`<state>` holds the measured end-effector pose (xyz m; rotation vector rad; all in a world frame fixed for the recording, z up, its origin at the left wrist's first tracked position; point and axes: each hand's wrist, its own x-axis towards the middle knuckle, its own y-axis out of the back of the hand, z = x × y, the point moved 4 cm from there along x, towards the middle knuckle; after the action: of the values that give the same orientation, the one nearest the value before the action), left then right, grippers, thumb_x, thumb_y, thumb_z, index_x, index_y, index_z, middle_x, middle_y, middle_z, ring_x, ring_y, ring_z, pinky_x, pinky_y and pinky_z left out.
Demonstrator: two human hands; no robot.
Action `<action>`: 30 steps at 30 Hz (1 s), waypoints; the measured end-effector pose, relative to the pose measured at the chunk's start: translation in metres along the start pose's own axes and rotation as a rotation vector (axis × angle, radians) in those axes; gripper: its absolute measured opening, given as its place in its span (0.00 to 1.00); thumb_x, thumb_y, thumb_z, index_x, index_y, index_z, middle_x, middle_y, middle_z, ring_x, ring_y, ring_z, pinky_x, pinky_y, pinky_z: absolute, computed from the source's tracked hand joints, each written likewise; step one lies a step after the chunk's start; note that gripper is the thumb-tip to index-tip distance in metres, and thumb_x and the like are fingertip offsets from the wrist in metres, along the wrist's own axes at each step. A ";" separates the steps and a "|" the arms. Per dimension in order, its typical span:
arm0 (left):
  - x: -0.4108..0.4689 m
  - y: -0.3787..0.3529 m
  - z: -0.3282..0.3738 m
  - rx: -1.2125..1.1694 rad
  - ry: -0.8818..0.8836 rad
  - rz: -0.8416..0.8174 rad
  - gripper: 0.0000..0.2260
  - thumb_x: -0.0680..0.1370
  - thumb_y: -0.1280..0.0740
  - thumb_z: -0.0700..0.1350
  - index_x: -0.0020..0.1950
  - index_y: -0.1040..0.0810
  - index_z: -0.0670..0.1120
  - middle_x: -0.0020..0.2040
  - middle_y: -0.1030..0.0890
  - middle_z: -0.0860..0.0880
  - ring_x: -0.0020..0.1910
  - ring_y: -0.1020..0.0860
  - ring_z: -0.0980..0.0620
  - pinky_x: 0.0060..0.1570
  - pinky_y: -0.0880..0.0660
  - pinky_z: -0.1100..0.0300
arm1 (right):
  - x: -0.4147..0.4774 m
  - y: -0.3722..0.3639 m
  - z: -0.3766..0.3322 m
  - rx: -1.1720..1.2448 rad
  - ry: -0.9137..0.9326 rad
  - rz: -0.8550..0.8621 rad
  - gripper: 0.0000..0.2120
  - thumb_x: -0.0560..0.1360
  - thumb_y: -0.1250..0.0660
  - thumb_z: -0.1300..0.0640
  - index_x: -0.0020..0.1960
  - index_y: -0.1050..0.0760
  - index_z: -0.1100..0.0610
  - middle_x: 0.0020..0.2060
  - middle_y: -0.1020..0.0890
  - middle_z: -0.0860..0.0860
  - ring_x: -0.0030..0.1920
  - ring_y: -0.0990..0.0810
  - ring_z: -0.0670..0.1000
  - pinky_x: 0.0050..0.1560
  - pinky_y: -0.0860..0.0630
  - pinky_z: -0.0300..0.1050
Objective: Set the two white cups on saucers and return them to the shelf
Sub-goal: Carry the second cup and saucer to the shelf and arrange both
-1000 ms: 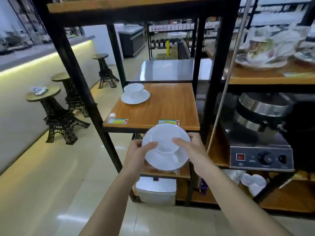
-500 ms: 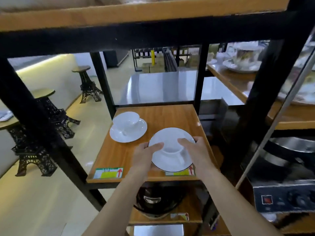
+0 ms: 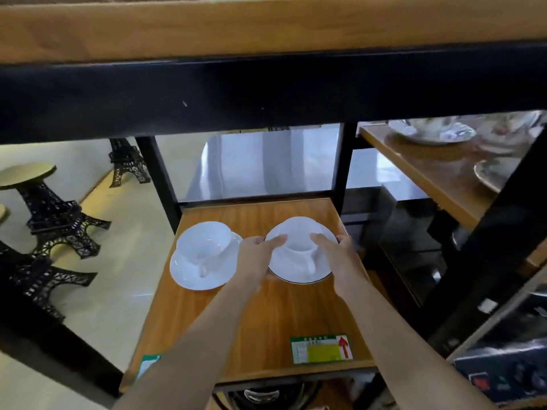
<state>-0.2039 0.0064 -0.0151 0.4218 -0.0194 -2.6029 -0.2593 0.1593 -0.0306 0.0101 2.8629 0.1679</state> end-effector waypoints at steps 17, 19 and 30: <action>0.037 -0.019 -0.001 0.033 0.039 -0.039 0.20 0.70 0.27 0.53 0.54 0.25 0.43 0.54 0.23 0.46 0.53 0.24 0.44 0.25 0.22 0.59 | 0.040 0.000 0.011 -0.094 -0.045 0.021 0.32 0.68 0.32 0.40 0.65 0.34 0.57 0.60 0.27 0.55 0.56 0.29 0.53 0.50 0.31 0.47; 0.039 -0.018 -0.002 0.063 0.046 -0.053 0.20 0.70 0.28 0.54 0.55 0.26 0.43 0.54 0.25 0.46 0.55 0.25 0.43 0.33 0.19 0.56 | 0.040 0.004 0.009 -0.248 -0.007 0.072 0.32 0.68 0.34 0.36 0.63 0.32 0.57 0.60 0.27 0.55 0.58 0.30 0.54 0.51 0.30 0.49; 0.014 -0.021 0.012 0.051 -0.185 0.065 0.17 0.78 0.44 0.59 0.40 0.22 0.51 0.40 0.22 0.54 0.42 0.25 0.56 0.43 0.32 0.64 | 0.025 0.005 -0.011 -0.108 0.229 -0.019 0.27 0.75 0.48 0.36 0.65 0.28 0.52 0.59 0.22 0.50 0.57 0.25 0.50 0.52 0.31 0.40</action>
<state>-0.2287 0.0171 -0.0097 0.1932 -0.1596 -2.5731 -0.2862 0.1631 -0.0260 -0.0610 3.0763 0.3397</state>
